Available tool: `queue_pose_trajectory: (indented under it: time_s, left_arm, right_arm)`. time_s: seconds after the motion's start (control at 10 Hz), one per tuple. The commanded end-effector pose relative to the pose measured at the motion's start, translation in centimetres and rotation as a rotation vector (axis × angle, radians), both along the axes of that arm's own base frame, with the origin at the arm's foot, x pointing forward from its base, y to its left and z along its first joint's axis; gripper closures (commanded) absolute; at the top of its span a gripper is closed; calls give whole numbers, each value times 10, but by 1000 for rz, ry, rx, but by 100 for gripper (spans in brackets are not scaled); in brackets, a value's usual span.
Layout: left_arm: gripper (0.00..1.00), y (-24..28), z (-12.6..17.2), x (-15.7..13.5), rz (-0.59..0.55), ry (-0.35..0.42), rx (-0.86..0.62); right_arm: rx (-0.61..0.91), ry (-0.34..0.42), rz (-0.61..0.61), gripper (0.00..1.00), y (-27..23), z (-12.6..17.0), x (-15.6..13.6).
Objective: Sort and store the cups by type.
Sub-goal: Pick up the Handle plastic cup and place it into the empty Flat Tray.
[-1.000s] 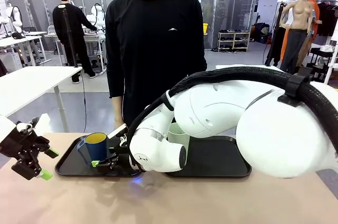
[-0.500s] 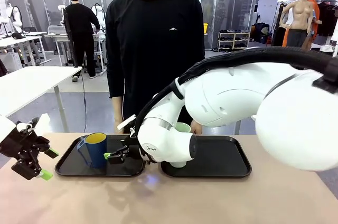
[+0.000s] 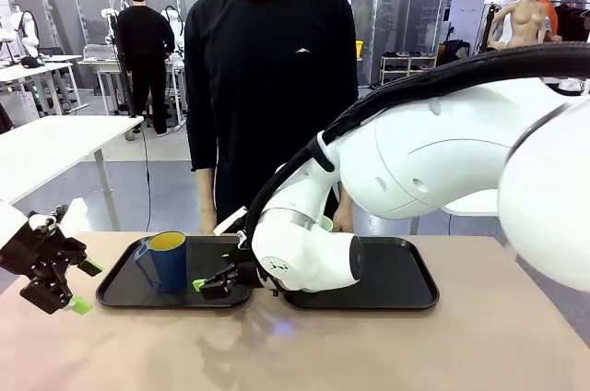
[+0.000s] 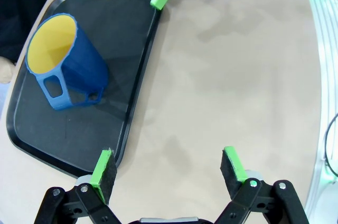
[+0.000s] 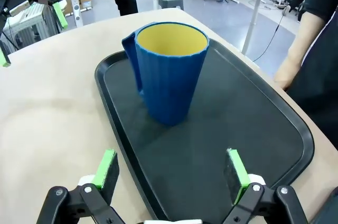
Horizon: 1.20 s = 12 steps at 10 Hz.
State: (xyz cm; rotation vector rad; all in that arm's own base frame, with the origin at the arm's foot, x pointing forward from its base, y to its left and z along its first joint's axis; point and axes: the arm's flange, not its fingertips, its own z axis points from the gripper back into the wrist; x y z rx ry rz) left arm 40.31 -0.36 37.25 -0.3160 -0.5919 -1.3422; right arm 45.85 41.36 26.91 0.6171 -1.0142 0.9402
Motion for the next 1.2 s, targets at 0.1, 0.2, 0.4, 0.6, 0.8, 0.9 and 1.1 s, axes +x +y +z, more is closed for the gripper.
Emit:
queue_pose_trajectory:
  time_s: [0.1, 0.2, 0.4, 0.6, 0.8, 0.9, 1.1]
  left_arm:
    - [0, 0, 0, 0, 8, -8, 17]
    - [0, 0, 0, 0, 8, -8, 17]
    - [0, 0, 0, 0, 8, -8, 17]
    - [0, 0, 0, 0, 8, -8, 17]
    - [0, 0, 0, 0, 8, -8, 17]
    - [0, 0, 0, 0, 8, -8, 17]
    - [0, 0, 0, 0, 8, -8, 17]
  right_arm:
    - [12, 2, 4, 0, 8, -4, 4]
    - [12, 2, 4, 0, 8, -4, 4]
    - [12, 2, 4, 0, 8, -4, 4]
    - [12, 2, 4, 0, 8, -4, 4]
    - [12, 2, 4, 0, 8, -4, 4]
    - [12, 2, 4, 0, 8, -4, 4]
    - [12, 2, 4, 0, 8, -4, 4]
